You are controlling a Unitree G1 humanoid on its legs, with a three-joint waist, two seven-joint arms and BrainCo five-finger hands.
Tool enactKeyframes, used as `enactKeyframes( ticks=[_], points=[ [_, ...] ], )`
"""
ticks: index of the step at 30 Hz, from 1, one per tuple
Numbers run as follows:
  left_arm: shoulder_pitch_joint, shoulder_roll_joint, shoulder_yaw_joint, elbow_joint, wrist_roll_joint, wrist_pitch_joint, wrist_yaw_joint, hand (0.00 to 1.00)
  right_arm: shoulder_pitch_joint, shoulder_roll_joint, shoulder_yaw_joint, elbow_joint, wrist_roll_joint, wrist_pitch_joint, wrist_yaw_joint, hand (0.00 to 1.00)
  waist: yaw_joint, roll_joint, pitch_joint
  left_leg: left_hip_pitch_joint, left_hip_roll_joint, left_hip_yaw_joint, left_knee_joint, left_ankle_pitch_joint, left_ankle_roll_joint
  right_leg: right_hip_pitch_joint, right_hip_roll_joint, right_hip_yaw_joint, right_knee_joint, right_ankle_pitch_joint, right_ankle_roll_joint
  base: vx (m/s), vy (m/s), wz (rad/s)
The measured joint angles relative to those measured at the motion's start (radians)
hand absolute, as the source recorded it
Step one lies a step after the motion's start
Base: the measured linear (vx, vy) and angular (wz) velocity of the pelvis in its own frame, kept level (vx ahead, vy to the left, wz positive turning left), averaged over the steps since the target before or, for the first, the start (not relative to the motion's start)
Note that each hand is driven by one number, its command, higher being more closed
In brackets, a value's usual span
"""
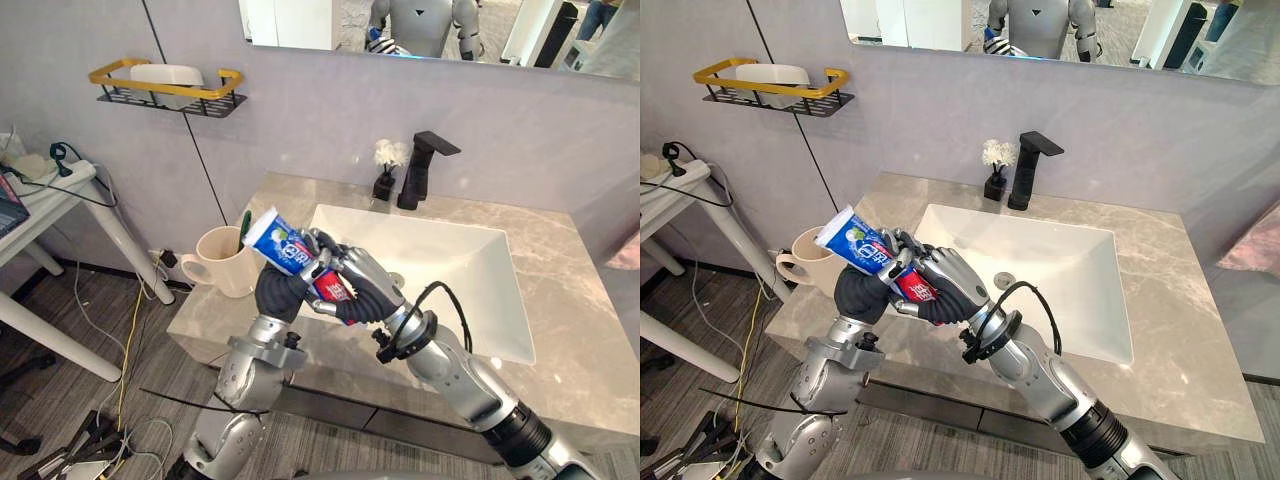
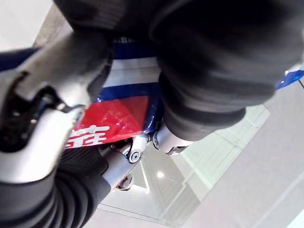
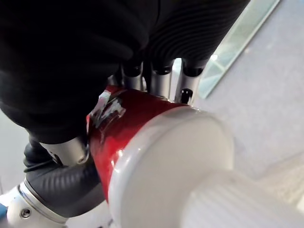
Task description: Organize washtable
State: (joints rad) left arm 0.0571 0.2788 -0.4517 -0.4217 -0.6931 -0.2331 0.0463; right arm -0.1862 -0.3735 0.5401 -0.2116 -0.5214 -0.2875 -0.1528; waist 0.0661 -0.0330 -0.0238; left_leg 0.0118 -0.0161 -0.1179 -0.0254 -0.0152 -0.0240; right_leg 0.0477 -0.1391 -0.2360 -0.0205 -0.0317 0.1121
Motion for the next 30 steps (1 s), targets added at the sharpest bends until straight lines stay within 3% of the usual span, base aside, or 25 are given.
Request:
enactKeyframes(
  ticks=[5, 7, 12, 14, 19, 27, 30],
  points=[
    [0.000, -0.002, 0.000, 0.000, 0.039, 0.032, 0.003, 1.00, 0.080, 0.040, -0.052, -0.008, 0.001, -0.019, 0.014, 0.00, -0.009, -0.001, 0.000, 0.003, 0.000, 0.012, 0.000, 0.000, 0.000, -0.001, -0.001, 0.012, 0.001, 0.000, 0.000, -0.01, 0.008, -0.04],
    [0.000, -0.003, 0.001, 0.002, 0.047, 0.034, 0.003, 1.00, 0.100, 0.062, -0.067, -0.011, 0.001, -0.020, 0.026, 0.00, -0.024, -0.001, -0.001, 0.004, 0.001, 0.014, 0.000, 0.000, 0.000, -0.002, -0.001, 0.015, 0.003, 0.000, 0.000, -0.03, 0.006, -0.03],
    [-0.038, -0.044, 0.007, 0.005, 0.078, 0.040, 0.003, 1.00, 0.156, 0.117, -0.143, -0.042, 0.003, -0.020, 0.029, 0.00, -0.028, -0.002, -0.001, 0.013, 0.002, 0.042, -0.004, -0.001, 0.001, -0.019, 0.001, 0.046, 0.020, 0.001, 0.001, -0.05, 0.012, -0.17],
    [-0.041, -0.062, 0.027, 0.004, 0.079, 0.038, 0.000, 1.00, 0.165, 0.131, -0.192, -0.041, 0.013, -0.009, 0.029, 0.00, -0.032, -0.002, -0.001, 0.019, 0.001, 0.045, -0.006, -0.002, 0.001, -0.019, 0.001, 0.048, 0.020, 0.001, 0.001, -0.04, 0.006, -0.11],
    [-0.038, -0.065, 0.123, 0.000, 0.079, 0.007, 0.001, 1.00, 0.186, 0.149, -0.475, -0.036, 0.111, 0.098, 0.001, 0.00, -0.050, -0.001, -0.001, 0.018, 0.005, 0.073, -0.009, -0.003, 0.003, -0.035, 0.006, 0.076, 0.016, 0.010, 0.000, -0.03, 0.006, -0.15],
    [-0.039, -0.085, 0.144, -0.017, 0.098, 0.004, 0.000, 1.00, 0.197, 0.150, -0.590, -0.039, 0.167, 0.102, -0.002, 0.00, -0.054, -0.001, -0.001, 0.017, 0.015, 0.095, -0.011, -0.004, 0.003, -0.034, 0.019, 0.099, -0.004, 0.027, -0.001, 0.00, -0.009, -0.10],
    [-0.038, -0.088, 0.175, -0.041, 0.116, 0.004, 0.001, 1.00, 0.200, 0.153, -0.695, -0.075, 0.166, 0.109, -0.028, 0.00, -0.055, 0.000, -0.001, 0.018, 0.014, 0.095, -0.011, -0.004, 0.003, -0.034, 0.019, 0.101, -0.003, 0.028, -0.001, 0.00, 0.000, 0.00]
  ],
)
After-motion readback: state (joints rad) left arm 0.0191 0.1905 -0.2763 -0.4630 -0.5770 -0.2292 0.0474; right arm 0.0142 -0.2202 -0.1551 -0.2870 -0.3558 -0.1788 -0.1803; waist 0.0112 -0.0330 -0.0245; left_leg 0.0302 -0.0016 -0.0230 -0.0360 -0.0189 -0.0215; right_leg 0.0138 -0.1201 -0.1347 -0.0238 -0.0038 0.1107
